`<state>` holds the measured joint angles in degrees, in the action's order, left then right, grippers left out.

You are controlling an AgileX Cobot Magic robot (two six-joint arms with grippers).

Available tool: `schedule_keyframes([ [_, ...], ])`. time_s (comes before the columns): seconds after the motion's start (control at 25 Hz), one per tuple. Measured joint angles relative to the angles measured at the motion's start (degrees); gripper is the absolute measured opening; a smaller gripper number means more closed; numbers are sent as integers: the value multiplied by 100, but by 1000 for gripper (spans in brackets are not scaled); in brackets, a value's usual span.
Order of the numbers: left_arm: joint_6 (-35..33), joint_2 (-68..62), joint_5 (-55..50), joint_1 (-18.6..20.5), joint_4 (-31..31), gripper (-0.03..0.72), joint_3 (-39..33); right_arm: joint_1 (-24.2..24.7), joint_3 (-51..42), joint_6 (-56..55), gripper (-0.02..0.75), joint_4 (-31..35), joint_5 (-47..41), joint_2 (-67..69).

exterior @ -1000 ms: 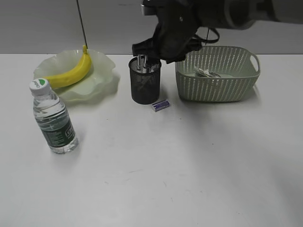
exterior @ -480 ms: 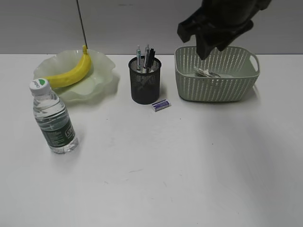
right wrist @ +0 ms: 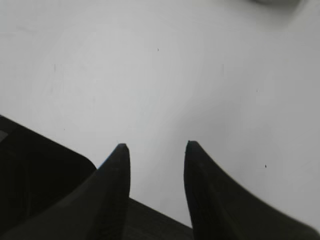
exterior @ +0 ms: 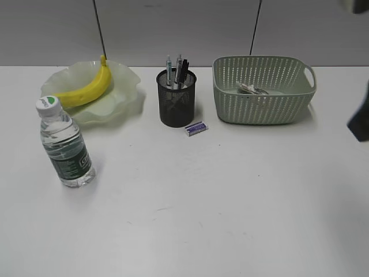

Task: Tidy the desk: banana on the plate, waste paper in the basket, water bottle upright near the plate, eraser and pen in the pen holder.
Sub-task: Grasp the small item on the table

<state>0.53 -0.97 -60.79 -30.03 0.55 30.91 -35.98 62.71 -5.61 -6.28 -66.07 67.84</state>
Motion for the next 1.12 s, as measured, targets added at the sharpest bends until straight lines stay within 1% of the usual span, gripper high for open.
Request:
schedule_keyframes([
  [0.28, 0, 0, 0, 0, 0, 356, 0, 0, -1565, 13, 300, 1, -7, -2421],
  [0.48, 0, 0, 2, 0, 0, 353, 0, 0, -2333, 13, 300, 12, 27, -4013],
  [0.68, 0, -211, 139, -5, 82, 335, 53, 0, -3107, 18, 299, 0, 363, -5452],
  [0.76, 0, -528, 500, -5, 228, 333, 150, 0, -3302, 23, 299, -13, 481, -5962],
  [0.88, 0, -1241, 1360, -5, 538, 330, 248, 0, -3339, 29, 299, -55, 576, -6502],
  [1.0, 0, -2273, 2060, -5, 858, 330, 367, 0, -3341, 29, 299, -78, 621, -6801],
  [1.12, 0, -3491, 2623, -5, 1248, 330, 575, 0, -3341, 34, 299, -84, 621, -6824],
])
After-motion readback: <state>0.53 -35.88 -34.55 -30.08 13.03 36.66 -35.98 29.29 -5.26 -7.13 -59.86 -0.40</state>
